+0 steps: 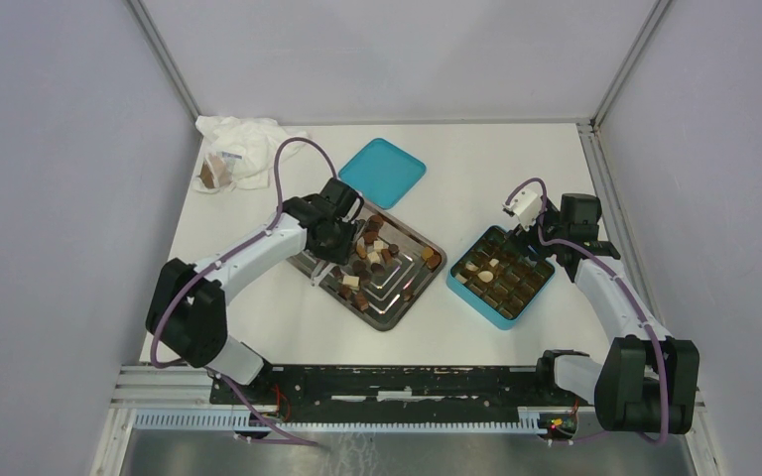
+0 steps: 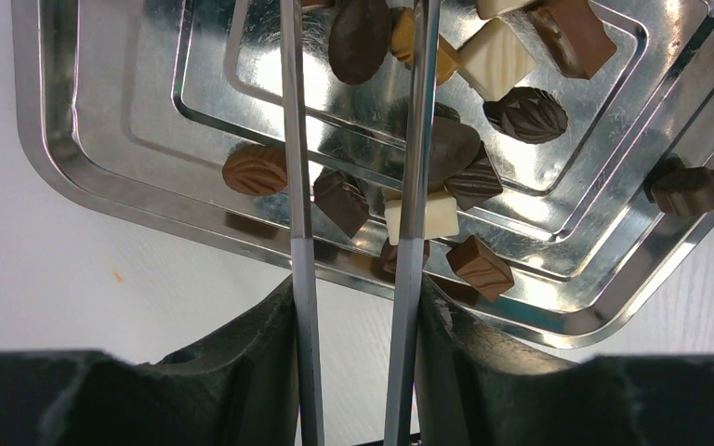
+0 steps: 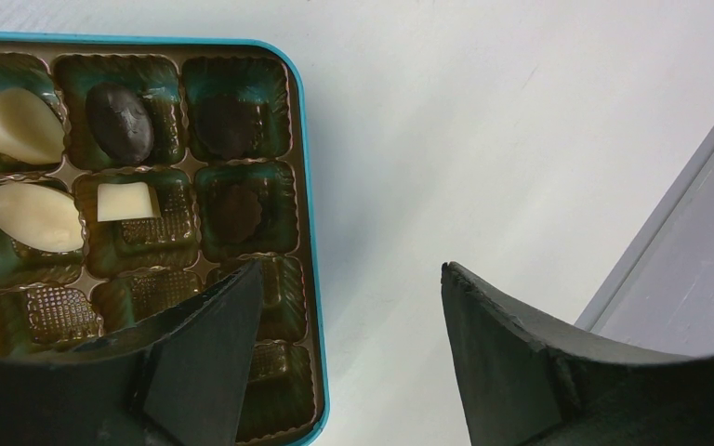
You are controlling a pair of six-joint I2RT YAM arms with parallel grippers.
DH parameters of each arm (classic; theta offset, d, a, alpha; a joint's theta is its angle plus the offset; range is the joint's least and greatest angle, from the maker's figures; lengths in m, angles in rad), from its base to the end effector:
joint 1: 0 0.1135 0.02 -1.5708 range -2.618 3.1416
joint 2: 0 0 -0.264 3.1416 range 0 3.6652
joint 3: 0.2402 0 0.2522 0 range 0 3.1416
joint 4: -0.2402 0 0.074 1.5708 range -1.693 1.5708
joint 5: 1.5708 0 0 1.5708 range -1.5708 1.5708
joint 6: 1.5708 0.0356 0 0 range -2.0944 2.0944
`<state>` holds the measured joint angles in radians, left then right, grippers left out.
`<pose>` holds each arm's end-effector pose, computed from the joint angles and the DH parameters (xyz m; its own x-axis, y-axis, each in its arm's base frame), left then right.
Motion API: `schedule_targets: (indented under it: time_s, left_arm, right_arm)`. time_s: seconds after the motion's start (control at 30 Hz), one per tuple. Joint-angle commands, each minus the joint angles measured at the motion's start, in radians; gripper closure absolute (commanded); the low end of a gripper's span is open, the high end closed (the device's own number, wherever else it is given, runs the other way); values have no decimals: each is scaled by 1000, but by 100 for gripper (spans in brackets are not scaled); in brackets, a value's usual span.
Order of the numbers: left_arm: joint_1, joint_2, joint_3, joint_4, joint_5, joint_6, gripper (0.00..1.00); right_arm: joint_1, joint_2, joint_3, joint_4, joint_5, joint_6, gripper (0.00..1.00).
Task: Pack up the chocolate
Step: Pick up the fake chocolate from the plate.
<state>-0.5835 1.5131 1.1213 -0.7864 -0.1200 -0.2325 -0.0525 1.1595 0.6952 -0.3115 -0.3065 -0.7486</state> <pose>0.2493 -0.1595 0.2379 -0.8675 0.2986 -0.3978 0.3174 0.9481 0.0195 0.2376 -0.0017 0.2238 -0.4000 -0.6288 -0.6668 -0.5969 0.7308 -0.3311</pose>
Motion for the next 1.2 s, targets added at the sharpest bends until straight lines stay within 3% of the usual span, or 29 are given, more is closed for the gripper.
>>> schedule_targets:
  time_s: [0.0, 0.33, 0.43, 0.53, 0.7, 0.93, 1.17]
  left_arm:
    - [9, 17, 56, 24, 10, 56, 51]
    - [20, 48, 64, 22, 18, 61, 55]
    - [22, 50, 67, 24, 24, 61, 62]
    - [21, 38, 66, 22, 18, 54, 83]
    - [21, -21, 47, 18, 18, 40, 97]
    - [22, -189, -24, 52, 146, 19, 98]
    - [0, -334, -96, 117, 402, 3, 98]
  right_arm:
    - [0, -15, 0, 7, -13, 0, 24]
    - [1, -15, 0, 8, -16, -1, 24]
    - [0, -15, 0, 6, -17, -1, 24]
    - [0, -15, 0, 6, -16, -1, 24]
    - [0, -15, 0, 6, -19, -3, 24]
    - [0, -20, 0, 5, -23, -3, 24]
    - [0, -21, -2, 5, -33, -3, 24]
